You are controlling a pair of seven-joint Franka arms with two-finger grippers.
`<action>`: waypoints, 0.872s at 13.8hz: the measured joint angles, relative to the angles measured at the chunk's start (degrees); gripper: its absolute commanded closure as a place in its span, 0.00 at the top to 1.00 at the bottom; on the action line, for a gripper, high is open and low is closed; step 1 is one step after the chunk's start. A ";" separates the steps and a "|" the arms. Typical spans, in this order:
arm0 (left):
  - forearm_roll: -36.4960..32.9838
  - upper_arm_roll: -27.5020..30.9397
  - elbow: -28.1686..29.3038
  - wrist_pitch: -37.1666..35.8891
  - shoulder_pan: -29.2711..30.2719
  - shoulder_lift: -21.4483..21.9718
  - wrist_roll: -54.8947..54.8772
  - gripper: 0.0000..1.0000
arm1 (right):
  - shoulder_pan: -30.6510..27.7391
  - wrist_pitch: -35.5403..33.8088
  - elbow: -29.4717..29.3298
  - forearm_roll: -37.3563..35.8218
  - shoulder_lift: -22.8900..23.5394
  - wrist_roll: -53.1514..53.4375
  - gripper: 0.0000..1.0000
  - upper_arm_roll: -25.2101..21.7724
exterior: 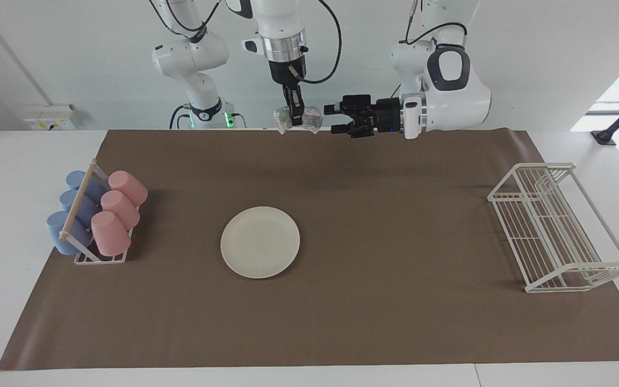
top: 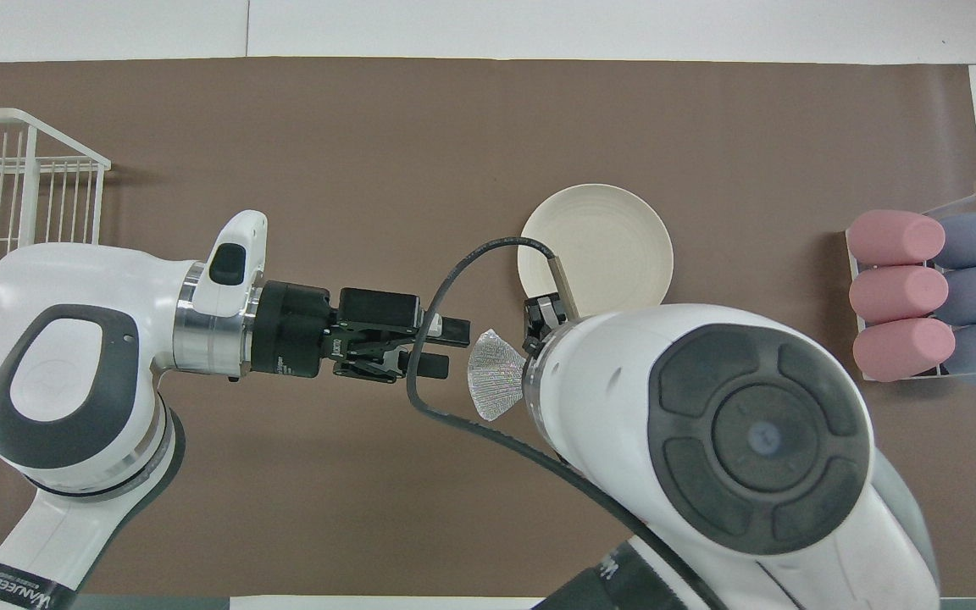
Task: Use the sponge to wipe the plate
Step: 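Grasp the sponge with the left gripper and open the right gripper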
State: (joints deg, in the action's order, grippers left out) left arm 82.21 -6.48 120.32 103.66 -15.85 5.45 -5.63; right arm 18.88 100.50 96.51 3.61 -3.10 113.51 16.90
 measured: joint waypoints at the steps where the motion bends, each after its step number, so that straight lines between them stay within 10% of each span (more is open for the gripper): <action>1: 0.00 0.02 0.00 0.12 -0.34 0.00 -0.02 0.89 | 0.00 0.00 0.00 0.00 0.01 0.00 0.00 -0.02; 7: 0.54 0.02 0.00 0.59 -1.79 0.00 -0.92 0.00 | -0.03 0.00 0.00 -0.01 0.10 0.00 0.00 -0.04; 12: 1.02 0.14 0.00 0.70 -1.89 0.00 -0.89 0.00 | -0.03 0.00 -0.02 -0.03 0.13 0.00 0.00 -0.05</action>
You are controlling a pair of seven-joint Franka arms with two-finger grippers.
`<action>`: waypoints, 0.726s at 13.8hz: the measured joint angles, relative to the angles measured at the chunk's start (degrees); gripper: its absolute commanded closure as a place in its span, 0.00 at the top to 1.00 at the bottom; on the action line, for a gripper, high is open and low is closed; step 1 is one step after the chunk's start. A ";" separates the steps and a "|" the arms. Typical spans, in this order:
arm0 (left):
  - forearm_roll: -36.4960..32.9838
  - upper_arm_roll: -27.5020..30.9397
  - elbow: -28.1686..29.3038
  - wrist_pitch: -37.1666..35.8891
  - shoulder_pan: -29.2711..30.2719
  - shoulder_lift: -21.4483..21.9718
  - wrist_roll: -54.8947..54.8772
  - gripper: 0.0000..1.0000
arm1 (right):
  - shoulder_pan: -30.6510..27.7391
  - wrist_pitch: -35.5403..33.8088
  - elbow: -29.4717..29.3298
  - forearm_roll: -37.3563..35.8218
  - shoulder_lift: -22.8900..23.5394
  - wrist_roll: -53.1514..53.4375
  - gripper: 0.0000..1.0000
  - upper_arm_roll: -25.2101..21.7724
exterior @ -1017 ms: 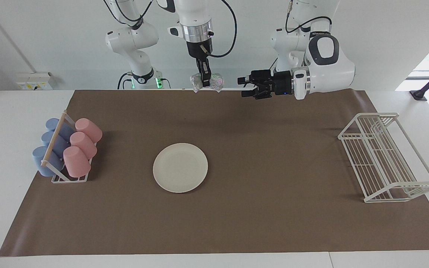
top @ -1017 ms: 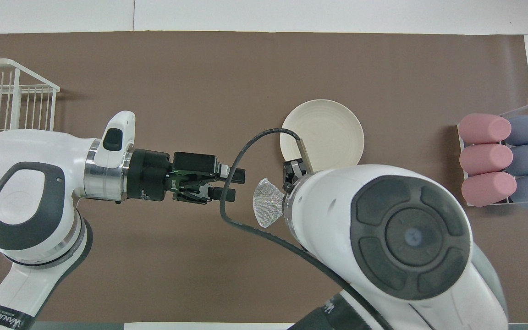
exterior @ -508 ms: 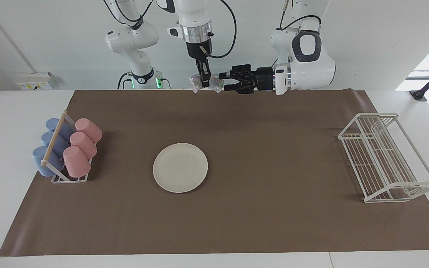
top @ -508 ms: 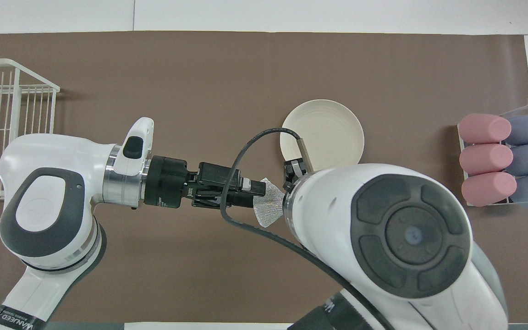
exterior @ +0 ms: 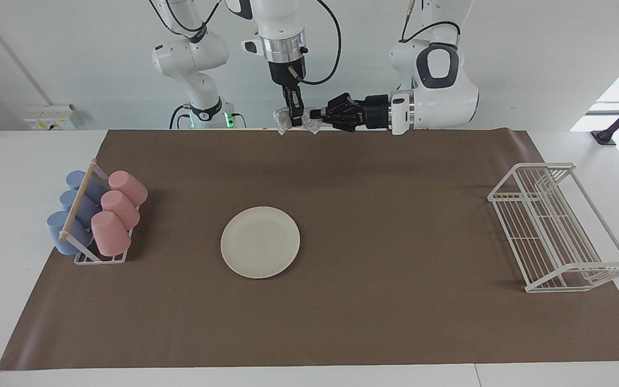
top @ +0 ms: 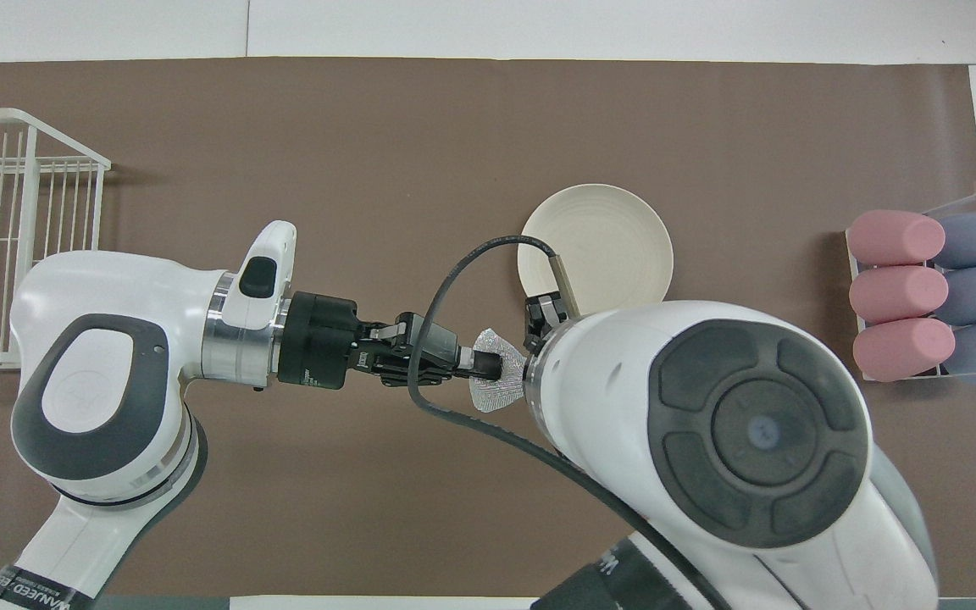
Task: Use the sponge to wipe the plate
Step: 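Grasp the sponge with the left gripper and open the right gripper, then carry the sponge to the rack while the right gripper withdraws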
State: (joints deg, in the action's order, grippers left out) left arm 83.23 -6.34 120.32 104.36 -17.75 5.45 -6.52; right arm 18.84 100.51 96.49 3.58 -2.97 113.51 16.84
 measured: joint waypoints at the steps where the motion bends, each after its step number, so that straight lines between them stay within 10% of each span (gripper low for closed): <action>1: 0.03 0.01 0.00 0.00 0.00 0.00 0.03 0.00 | 0.00 0.00 -0.01 0.00 0.01 -0.04 0.54 0.00; 2: 0.05 0.03 0.00 -0.02 0.00 0.00 0.06 0.00 | -0.02 0.00 -0.03 0.00 0.00 -0.44 1.00 0.00; 10: -3.82 1.02 0.33 -0.02 1.20 0.00 1.39 0.00 | -6.22 -4.03 -0.34 -0.22 -1.24 -28.08 1.00 -0.85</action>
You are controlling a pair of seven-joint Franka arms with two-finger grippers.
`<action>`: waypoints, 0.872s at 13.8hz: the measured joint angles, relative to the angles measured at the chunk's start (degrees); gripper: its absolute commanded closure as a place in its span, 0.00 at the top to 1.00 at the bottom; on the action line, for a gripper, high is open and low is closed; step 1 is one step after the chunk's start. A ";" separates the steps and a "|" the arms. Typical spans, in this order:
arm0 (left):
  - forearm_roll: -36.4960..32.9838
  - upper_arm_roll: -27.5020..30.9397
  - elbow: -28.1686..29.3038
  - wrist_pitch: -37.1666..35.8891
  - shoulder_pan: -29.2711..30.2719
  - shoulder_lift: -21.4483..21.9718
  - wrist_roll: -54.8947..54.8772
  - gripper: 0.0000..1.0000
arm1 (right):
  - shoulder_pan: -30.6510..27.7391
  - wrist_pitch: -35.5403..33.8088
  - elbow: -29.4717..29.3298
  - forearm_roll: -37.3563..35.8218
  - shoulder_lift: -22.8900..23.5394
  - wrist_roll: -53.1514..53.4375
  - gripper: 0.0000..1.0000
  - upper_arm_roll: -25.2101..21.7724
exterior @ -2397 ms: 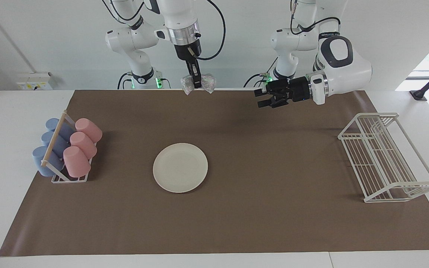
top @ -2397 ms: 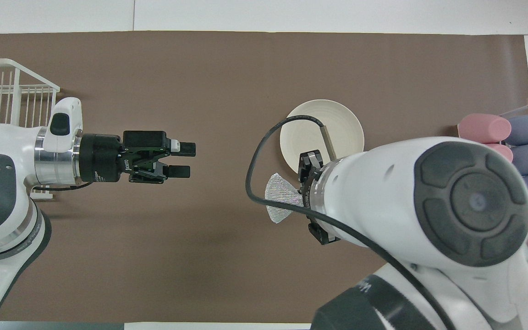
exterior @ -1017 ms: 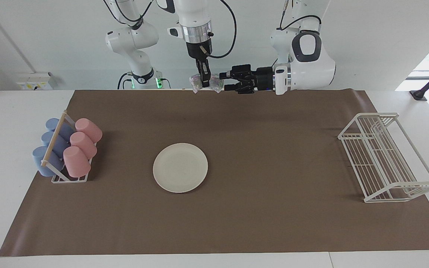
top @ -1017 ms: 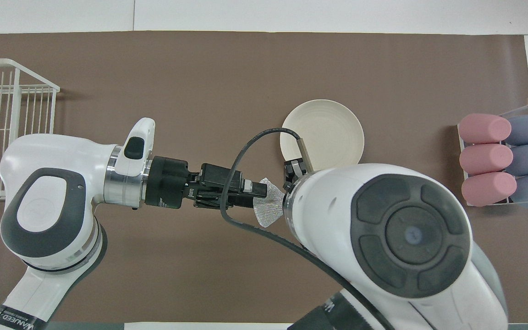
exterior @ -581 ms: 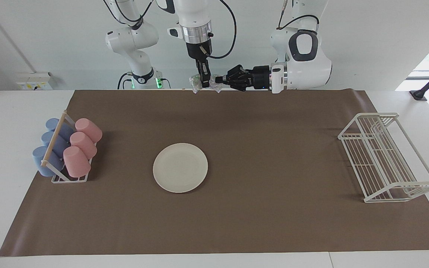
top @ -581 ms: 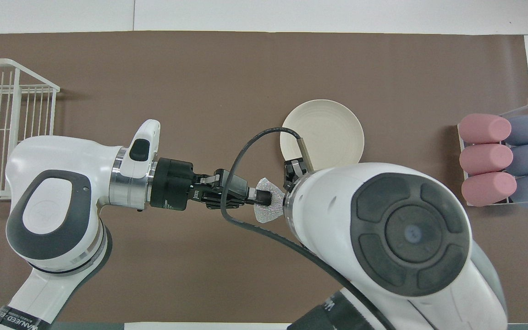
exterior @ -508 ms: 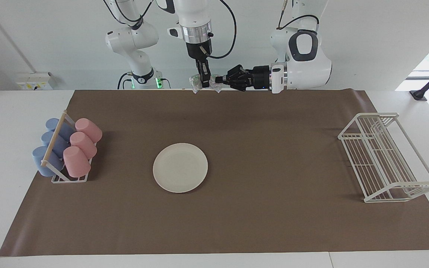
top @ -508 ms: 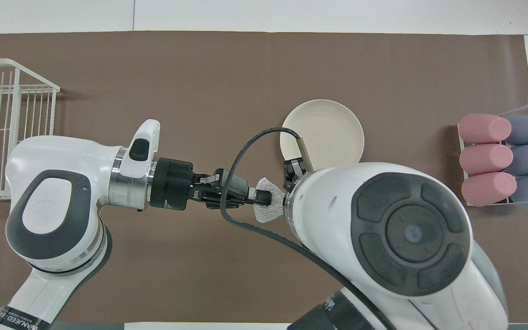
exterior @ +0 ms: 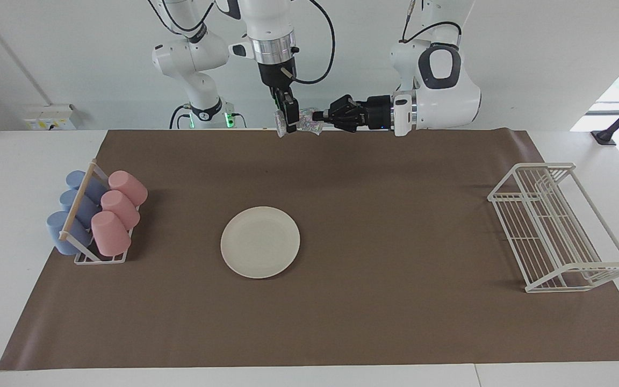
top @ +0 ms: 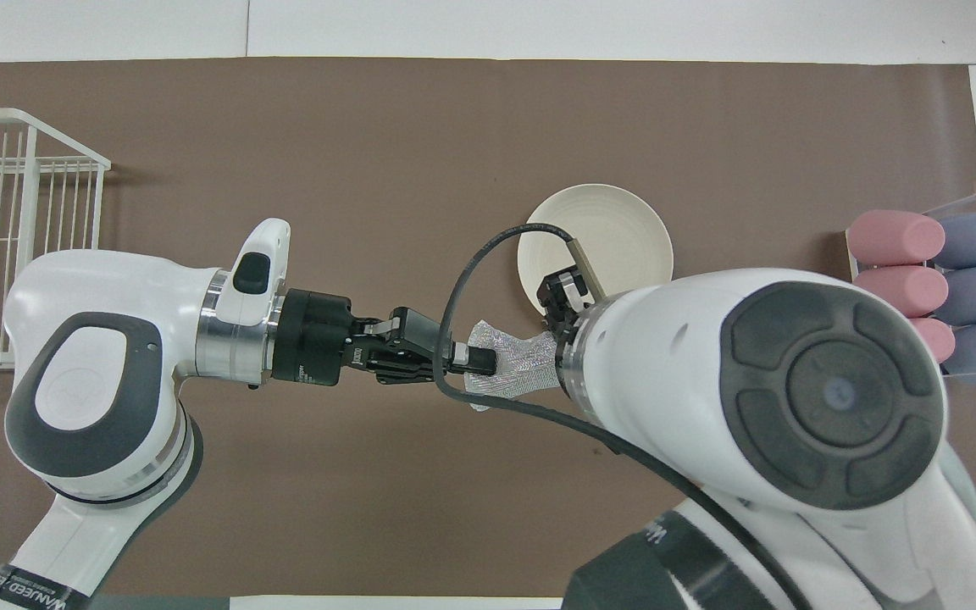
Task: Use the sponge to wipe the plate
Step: 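Carry the sponge to the rack while the right gripper withdraws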
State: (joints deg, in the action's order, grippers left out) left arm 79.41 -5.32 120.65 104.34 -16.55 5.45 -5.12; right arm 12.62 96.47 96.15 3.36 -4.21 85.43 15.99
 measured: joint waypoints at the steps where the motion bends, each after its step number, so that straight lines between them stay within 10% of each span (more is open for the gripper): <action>1: -2.02 0.11 0.09 0.00 0.89 0.00 0.62 0.00 | -2.20 -1.12 -0.04 -0.01 -0.34 -7.47 1.00 -0.17; 12: -34.85 0.58 -7.09 -0.63 10.45 -1.13 12.32 0.00 | -19.85 -5.27 -0.11 -0.05 -1.33 -67.12 1.00 -1.11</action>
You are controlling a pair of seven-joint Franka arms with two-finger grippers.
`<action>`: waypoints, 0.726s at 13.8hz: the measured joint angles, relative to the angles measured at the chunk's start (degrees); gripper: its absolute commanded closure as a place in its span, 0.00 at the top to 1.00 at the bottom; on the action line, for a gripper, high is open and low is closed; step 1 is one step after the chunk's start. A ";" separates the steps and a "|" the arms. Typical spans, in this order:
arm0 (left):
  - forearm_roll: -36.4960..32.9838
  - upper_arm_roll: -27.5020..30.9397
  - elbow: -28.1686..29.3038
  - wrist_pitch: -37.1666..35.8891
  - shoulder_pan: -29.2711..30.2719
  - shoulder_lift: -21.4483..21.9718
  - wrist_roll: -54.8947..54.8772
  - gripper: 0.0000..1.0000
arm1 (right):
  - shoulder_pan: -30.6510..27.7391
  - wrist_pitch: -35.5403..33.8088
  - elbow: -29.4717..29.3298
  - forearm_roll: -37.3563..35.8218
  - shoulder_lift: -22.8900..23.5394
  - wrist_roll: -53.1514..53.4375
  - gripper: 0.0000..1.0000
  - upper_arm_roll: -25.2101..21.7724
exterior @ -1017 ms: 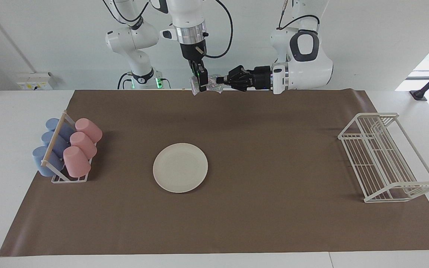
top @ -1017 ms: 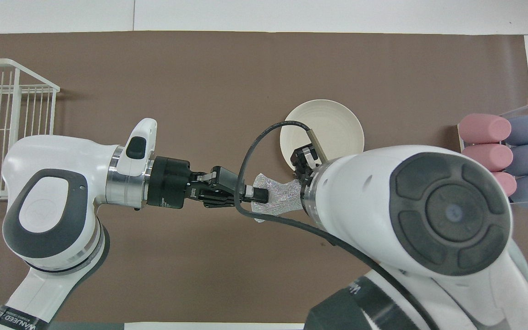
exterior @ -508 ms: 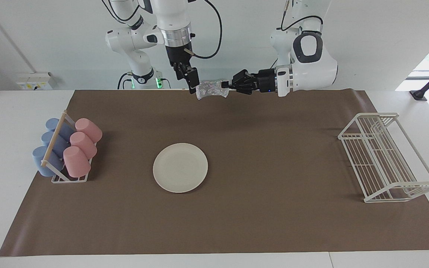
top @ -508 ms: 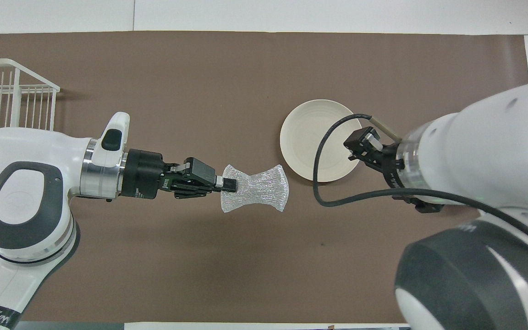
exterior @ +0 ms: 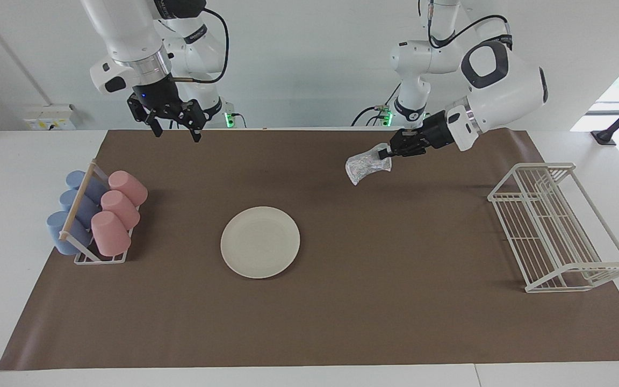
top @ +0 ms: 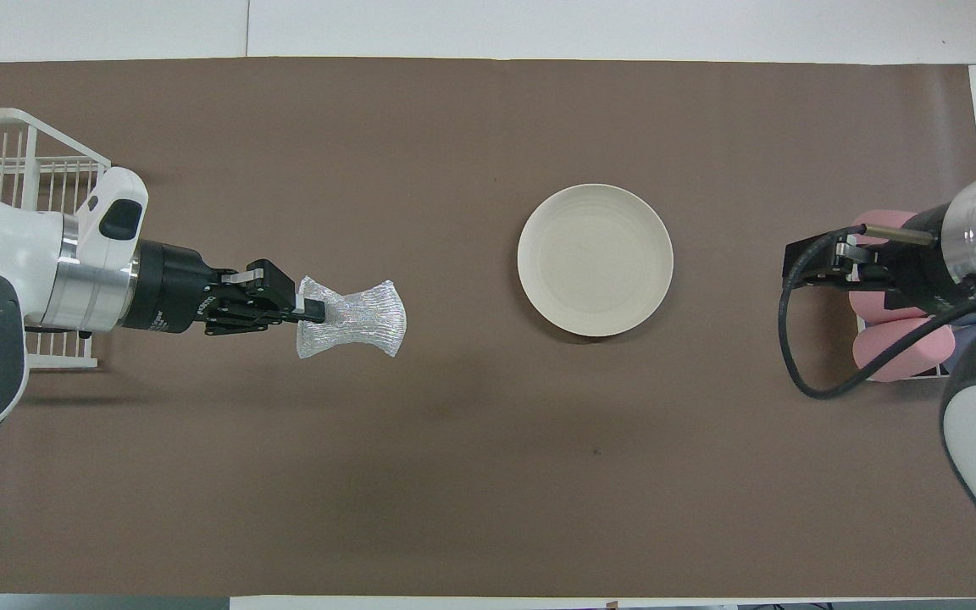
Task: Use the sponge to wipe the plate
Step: 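Carry the sponge to the rack while the right gripper withdraws, then lower the sponge into the wire rack and open the left gripper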
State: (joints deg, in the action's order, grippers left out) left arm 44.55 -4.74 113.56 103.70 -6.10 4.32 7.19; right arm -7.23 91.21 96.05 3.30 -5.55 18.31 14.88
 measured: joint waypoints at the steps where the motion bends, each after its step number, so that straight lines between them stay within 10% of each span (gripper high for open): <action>1: -4.20 -0.02 -1.47 -0.55 0.30 -0.69 1.73 0.00 | -0.03 0.00 0.00 -0.03 0.01 -2.24 1.00 -0.03; 10: -45.92 -0.62 -16.76 -13.57 1.50 -6.88 6.81 0.00 | 4.87 -0.06 -4.70 -3.53 5.21 -20.72 1.00 -11.02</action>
State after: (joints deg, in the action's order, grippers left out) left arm -1.37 -5.36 96.80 90.13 -4.60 -2.56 14.00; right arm -2.35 91.14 91.34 -0.22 -0.34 -2.41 3.86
